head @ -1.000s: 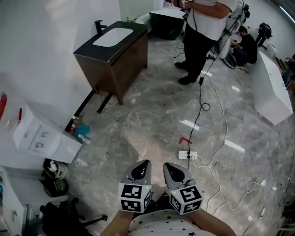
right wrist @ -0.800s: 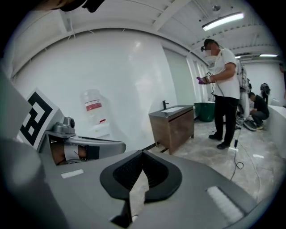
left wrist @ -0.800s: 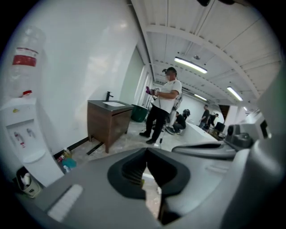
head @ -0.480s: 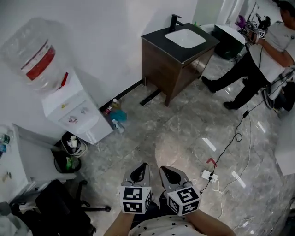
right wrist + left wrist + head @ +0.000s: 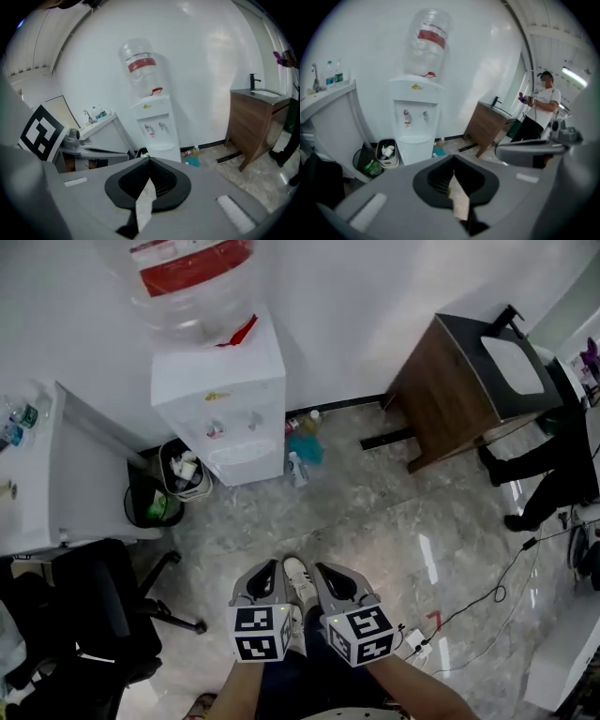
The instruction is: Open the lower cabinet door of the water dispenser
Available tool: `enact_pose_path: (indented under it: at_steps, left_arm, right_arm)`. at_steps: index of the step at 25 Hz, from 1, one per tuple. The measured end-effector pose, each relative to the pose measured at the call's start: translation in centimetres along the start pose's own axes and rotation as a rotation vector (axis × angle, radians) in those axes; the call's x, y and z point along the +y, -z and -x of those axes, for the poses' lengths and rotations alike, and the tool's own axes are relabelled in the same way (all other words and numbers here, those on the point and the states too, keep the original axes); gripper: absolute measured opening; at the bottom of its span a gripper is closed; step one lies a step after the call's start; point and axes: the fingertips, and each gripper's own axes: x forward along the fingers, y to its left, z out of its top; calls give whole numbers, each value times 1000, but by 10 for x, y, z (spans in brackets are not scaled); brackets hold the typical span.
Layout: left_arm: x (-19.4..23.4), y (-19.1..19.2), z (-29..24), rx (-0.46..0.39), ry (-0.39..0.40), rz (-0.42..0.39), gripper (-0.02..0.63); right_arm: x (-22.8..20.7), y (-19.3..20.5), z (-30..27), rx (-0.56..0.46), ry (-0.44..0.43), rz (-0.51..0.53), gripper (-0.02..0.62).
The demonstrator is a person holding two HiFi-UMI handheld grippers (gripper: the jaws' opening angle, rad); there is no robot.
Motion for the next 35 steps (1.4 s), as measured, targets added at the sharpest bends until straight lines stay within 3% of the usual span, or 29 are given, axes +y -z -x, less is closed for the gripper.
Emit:
enact_pose_path:
  at_steps: [7, 15, 16, 17, 18, 23, 26, 29, 32, 35]
  left_arm:
    - [103, 2, -122, 16, -110, 129, 6]
    - [182, 65, -282, 104, -112, 203, 6]
    - [188, 75, -297, 117, -107, 211, 6]
    - [192, 83, -310, 129, -104, 210, 6]
    - [196, 90, -321, 142, -105, 201, 6]
    - [220, 118, -353, 179, -164, 226, 6]
    - [219, 123, -361, 173, -139, 252, 6]
    - [214, 121, -364, 155, -119, 253, 6]
    - [210, 123, -367, 159, -112, 225, 6]
    - [208, 125, -370, 171, -112, 214, 6]
  right_arm:
    - [-30, 0, -183, 96, -58, 66, -3]
    - [-121, 54, -372, 152, 48, 29, 0]
    - [-130, 63, -390, 175, 41, 33, 23]
    - [-140, 72, -407, 195, 34, 42, 94]
    - [-151, 78, -423, 206, 32, 53, 109]
    - [-195, 86, -483, 199, -1, 186, 208]
    - [-210, 78, -504, 200, 3, 247, 277]
    - [-217, 62, -517, 176, 8, 274, 290]
    - [-208, 54, -525, 149, -42, 295, 292]
    - [-203, 53, -527, 135, -53, 271, 325]
